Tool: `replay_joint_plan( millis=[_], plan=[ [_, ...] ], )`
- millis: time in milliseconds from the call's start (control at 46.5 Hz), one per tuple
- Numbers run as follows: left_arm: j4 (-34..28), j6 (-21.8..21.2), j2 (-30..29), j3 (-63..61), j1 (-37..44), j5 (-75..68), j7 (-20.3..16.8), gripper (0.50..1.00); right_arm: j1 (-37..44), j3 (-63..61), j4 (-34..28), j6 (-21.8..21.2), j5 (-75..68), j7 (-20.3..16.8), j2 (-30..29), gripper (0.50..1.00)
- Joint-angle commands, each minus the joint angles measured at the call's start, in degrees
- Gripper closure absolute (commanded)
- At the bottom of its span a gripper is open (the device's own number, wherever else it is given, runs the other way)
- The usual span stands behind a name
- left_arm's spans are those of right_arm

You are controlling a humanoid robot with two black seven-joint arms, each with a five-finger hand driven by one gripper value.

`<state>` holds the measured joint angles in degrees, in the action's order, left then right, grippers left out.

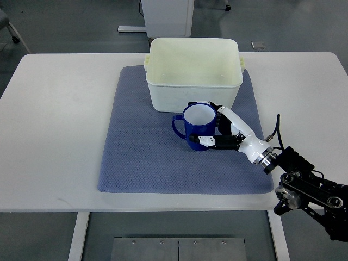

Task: Place cup in box with right hand
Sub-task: 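Lift the blue mug with the right hand up over the cream tub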

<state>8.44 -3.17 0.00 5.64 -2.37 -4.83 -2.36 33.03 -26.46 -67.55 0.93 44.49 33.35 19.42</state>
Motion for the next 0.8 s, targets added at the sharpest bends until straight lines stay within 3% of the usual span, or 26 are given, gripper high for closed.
replay_joint_plan(
  millis=[0, 387, 775],
  plan=[
    [0.0, 0.0, 0.0, 0.1, 0.0, 0.0, 0.0, 0.5, 0.5, -0.1, -1.5, 0.0, -0.2, 0.0, 3.2, 1.0],
    [0.0, 0.0, 0.0, 0.1, 0.0, 0.0, 0.1, 0.5, 6.7, -4.3, -7.9, -0.5, -6.9, -2.6, 15.1, 1.0],
    [0.0, 0.0, 0.0, -0.1, 0.0, 0.0, 0.1, 0.5, 12.7, -7.2, -6.8, -0.5, -7.2, -10.1, 13.4, 1.0]
  ],
)
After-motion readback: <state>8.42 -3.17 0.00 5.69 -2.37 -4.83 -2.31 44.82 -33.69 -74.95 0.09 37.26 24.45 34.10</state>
